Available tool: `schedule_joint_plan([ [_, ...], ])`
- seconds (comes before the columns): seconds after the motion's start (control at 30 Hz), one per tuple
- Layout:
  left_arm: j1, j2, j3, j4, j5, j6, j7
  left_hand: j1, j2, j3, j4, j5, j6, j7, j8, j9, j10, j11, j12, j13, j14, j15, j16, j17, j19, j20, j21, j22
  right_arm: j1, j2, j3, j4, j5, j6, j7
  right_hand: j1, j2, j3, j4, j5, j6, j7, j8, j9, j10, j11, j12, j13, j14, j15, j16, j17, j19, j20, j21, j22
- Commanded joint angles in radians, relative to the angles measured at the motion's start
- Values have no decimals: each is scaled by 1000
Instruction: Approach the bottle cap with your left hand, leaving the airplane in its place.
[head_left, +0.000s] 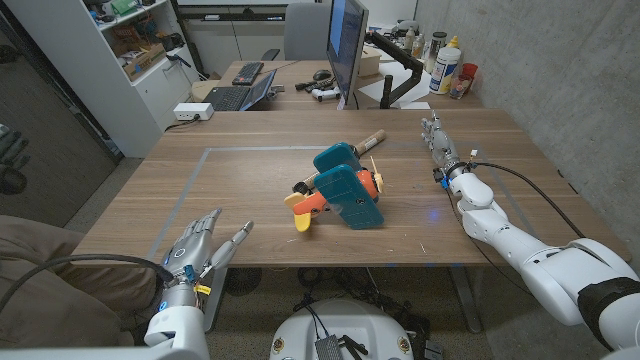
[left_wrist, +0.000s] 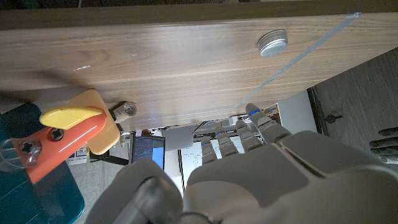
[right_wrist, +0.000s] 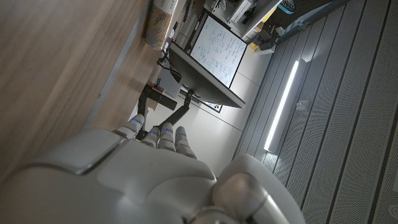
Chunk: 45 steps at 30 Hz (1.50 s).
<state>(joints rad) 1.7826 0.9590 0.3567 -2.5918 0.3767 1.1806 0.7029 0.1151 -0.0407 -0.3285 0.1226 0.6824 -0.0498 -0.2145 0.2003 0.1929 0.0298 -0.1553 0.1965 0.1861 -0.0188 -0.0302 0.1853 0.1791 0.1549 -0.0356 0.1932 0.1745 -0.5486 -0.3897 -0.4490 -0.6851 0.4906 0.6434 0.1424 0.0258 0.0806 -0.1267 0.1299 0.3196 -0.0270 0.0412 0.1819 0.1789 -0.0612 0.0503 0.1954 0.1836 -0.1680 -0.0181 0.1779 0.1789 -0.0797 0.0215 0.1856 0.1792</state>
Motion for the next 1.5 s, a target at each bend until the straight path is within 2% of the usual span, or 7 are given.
schedule_joint_plan([
  [0.03,43,-20,-49,-8,-39,-12,27,2,-11,0,7,12,9,-5,11,5,6,-6,11,3,8,-153,2,3,13,-83,6,4,5,-2,1,-12,2,-4,-1,-9,5,-6,5,6,-7,4,5,4,-8,-2,8,2,-13,1,3,2,-9,2,4,1],
  [0.33,40,-12,-63,-8,-64,8,11,1,-12,0,8,19,7,-6,10,4,-1,-6,9,3,6,-150,0,3,8,-82,3,4,8,-7,7,-13,4,-4,-7,-9,5,-6,5,6,-8,5,5,4,-10,-2,8,2,-13,1,4,2,-10,3,5,1],
  [0.6,57,-23,-68,-9,-80,26,23,0,-14,0,9,27,7,-6,10,4,0,-5,9,3,7,-151,0,3,11,-83,4,4,27,-5,9,26,-3,21,-9,-9,5,-7,5,7,-8,4,5,4,-9,-2,9,2,-14,1,4,2,-10,4,5,1],
  [0.77,51,-3,-74,-17,-96,68,4,0,-15,0,9,31,7,-6,10,4,-1,-4,9,3,7,-152,-1,3,10,-83,3,4,41,-6,7,52,-7,35,1,-9,5,-7,5,7,-8,5,5,4,-9,-3,9,2,-14,1,4,2,-10,4,6,1],
  [0.9,70,-18,-98,-16,-109,60,15,-1,-15,0,9,33,7,-5,10,4,3,-7,10,3,13,-153,2,3,16,-82,6,4,43,-5,8,57,-5,39,-2,-9,5,-8,5,7,-8,5,5,4,-9,-2,9,2,-14,1,5,2,-10,4,6,1],
  [1.17,83,-15,-134,-18,-134,80,8,-1,-16,0,10,37,9,-5,11,4,6,-6,11,3,22,-152,4,3,28,-70,9,4,42,-8,7,59,-6,41,1,-9,6,-8,6,7,-8,4,5,4,-10,-3,9,2,-14,1,5,2,-11,5,6,1],
  [1.5,117,-53,-190,-2,-169,46,4,-1,-16,0,10,39,10,-6,12,4,7,-4,12,3,25,-152,5,3,29,-70,9,4,46,-9,8,68,-6,44,-6,-9,6,-9,6,7,-8,4,6,4,-9,-2,10,2,-13,1,5,2,-10,6,7,1],
])
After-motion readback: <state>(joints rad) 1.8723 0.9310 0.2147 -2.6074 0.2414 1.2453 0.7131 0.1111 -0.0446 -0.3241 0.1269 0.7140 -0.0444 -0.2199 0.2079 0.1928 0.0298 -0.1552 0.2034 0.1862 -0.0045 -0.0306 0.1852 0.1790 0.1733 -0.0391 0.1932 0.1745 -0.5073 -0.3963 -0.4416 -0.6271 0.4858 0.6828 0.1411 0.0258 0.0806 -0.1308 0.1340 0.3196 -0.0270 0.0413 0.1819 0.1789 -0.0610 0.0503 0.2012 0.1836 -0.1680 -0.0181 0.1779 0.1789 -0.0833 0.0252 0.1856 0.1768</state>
